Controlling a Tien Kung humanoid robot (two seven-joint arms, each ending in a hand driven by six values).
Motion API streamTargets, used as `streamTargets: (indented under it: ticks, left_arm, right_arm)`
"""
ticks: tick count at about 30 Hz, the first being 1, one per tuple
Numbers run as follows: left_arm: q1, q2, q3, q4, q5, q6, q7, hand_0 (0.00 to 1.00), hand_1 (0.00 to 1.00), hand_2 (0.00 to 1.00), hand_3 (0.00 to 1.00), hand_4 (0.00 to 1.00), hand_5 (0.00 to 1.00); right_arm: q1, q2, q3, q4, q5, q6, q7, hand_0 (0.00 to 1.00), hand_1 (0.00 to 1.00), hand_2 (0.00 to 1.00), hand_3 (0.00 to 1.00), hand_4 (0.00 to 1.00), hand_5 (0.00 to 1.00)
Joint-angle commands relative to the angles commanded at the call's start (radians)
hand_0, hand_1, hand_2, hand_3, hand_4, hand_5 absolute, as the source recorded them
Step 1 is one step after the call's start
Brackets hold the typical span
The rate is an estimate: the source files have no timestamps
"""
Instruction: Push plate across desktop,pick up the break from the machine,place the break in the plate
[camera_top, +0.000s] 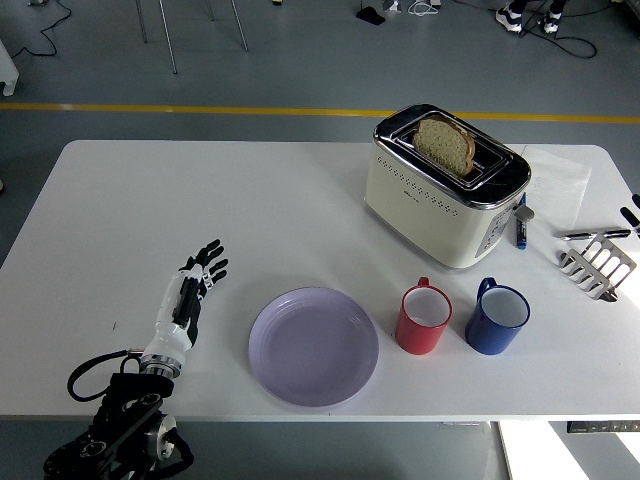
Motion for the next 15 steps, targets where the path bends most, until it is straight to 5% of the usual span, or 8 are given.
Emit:
streamTargets:
  ticks: [8,15]
  left_arm:
    - [0.06,0.0,-0.264,-0.114,0.077,-0.001,0.04,0.776,0.814,0.878,0.852,0.601,0.998]
    - [0.082,0.0,-0.36,-0.183,0.086,-0.002,0.047,0.774,0.809,0.874,0.845,0.603,0.998]
  right_arm:
    - [0.085,-0.075,-0.096,0.034,-0.208,-0.094,0.006,0.702,0.652,0.66,0.628,0.496,0.5]
    - [0.238,-0.141,-0.248,0.011,-0.473,-0.168,-0.037,0.728,0.687,0.689,0.651,0.524,0.474]
